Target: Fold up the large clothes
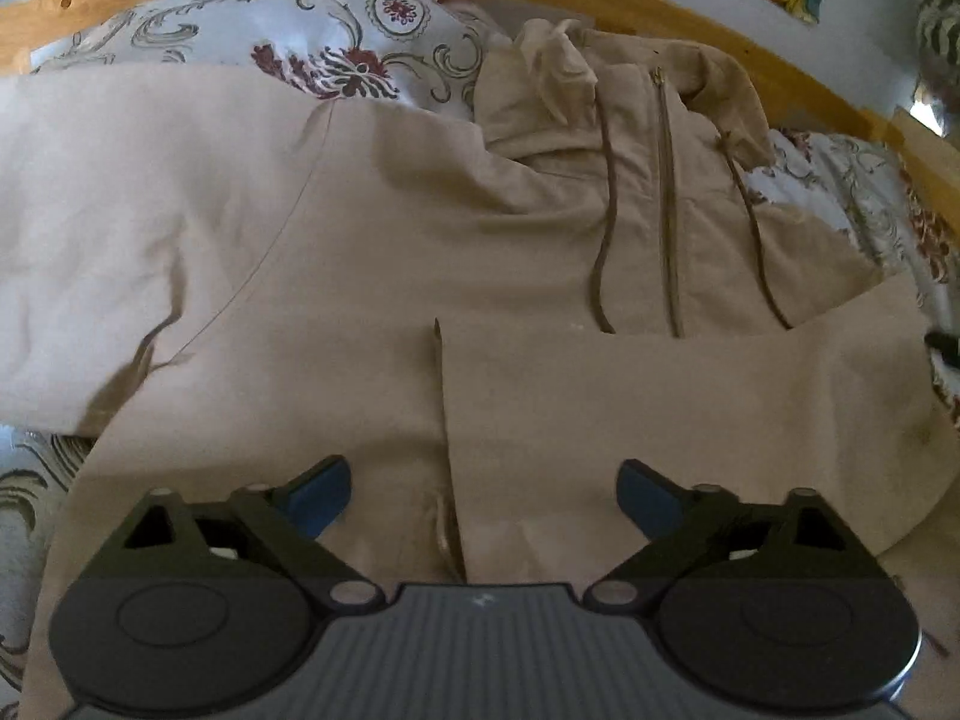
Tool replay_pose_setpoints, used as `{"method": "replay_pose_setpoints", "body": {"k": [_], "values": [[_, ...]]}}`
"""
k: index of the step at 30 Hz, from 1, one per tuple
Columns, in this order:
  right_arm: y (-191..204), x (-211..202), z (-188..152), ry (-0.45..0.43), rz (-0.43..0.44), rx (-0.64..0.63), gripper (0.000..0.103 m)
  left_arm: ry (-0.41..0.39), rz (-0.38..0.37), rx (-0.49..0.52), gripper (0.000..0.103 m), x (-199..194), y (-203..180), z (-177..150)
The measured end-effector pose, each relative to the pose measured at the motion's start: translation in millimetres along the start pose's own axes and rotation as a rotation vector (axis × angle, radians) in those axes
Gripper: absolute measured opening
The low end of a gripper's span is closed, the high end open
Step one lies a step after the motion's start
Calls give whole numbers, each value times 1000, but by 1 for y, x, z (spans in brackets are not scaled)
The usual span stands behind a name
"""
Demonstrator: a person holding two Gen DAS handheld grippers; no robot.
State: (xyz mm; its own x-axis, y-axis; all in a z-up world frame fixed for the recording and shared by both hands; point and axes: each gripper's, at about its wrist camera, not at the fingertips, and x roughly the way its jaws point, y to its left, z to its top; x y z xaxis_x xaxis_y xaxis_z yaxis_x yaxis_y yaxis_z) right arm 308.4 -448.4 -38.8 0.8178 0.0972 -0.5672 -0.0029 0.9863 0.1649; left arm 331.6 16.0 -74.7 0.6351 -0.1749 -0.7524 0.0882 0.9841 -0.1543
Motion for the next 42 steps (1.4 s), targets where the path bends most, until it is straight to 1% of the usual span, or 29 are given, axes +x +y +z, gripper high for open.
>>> {"method": "replay_pose_setpoints", "body": {"k": [1, 3, 4, 5, 6, 7, 8, 9, 11, 13, 15, 16, 17, 18, 20, 21, 23, 25, 26, 27, 29, 31, 33, 35, 37, 39, 40, 41, 42], "values": [[-14, 5, 5, 7, 13, 51, 71, -1, 2, 20, 84, 0, -3, -1], [-31, 17, 15, 24, 69, 148, 71, 1, 8, 48, 63, 0, -7, -1], [-38, 22, 20, 26, 92, 177, 71, -1, 1, 56, 57, 0, -9, -1], [-39, 27, 24, 36, 97, 185, 68, -8, -10, 61, 38, -2, -10, 0], [-38, 34, 27, 49, 89, 184, 62, -15, 2, 68, 20, -3, -13, -1], [-38, 41, 29, 60, 79, 178, 45, -18, 10, 78, 16, -2, -16, 3], [-35, 47, 30, 77, 62, 167, 21, -25, 11, 92, 7, -2, -18, 4], [-33, 51, 30, 88, 37, 153, 11, -46, 12, 104, 4, -6, -22, 4], [-20, 49, 33, 49, 4, 102, 2, -121, 43, 158, 3, -18, -31, 1], [-6, 36, 36, -40, -46, 11, 1, -203, 77, 180, 2, -31, -35, -3], [6, 28, 39, -130, -102, -94, 1, -247, 88, 173, 2, -36, -35, -3], [10, 26, 40, -165, -134, -138, 0, -237, 86, 179, 2, -34, -35, -1], [10, 28, 43, -186, -171, -155, 0, -208, 90, 186, 2, -29, -36, 1], [7, 31, 46, -185, -191, -146, 0, -177, 88, 181, 2, -22, -35, 2], [-6, 40, 49, -126, -174, -107, 0, -126, 103, 177, 3, -7, -33, 0], [-8, 39, 48, -110, -175, -112, 1, -114, 106, 170, 3, -3, -31, -1], [-9, 29, 40, -82, -142, -122, 25, -119, 97, 155, 3, -3, -28, -3], [-6, 9, 25, -68, -89, -165, 37, -119, 96, 163, 3, -2, -29, -3], [-2, -4, 13, -55, -74, -223, 46, -117, 93, 163, 3, -2, -29, -3], [2, -14, 1, -37, -67, -279, 50, -118, 88, 159, 3, -2, -28, -3], [14, -35, -25, -19, -56, -406, 66, -116, 84, 154, 3, -1, -26, -3], [27, -50, -51, 15, -45, -548, 71, -114, 86, 155, 3, -1, -27, -3], [40, -55, -76, 53, -60, -693, 71, -113, 86, 154, 4, -1, -27, -1], [54, -46, -95, 91, -101, -848, 71, -114, 83, 146, 4, -2, -26, -1], [65, -34, -109, 71, -155, -969, 71, -113, 79, 139, 4, -4, -26, 0], [74, -24, -115, 20, -205, -1051, 70, -119, 73, 139, 3, -7, -27, 1], [78, -20, -116, 2, -218, -1084, 58, -125, 71, 141, 3, -9, -27, 1], [81, -17, -116, -12, -249, -1106, 27, -132, 65, 143, 3, -11, -28, 1], [82, -14, -114, -18, -292, -1117, 12, -144, 48, 143, 3, -15, -30, 1]]}}
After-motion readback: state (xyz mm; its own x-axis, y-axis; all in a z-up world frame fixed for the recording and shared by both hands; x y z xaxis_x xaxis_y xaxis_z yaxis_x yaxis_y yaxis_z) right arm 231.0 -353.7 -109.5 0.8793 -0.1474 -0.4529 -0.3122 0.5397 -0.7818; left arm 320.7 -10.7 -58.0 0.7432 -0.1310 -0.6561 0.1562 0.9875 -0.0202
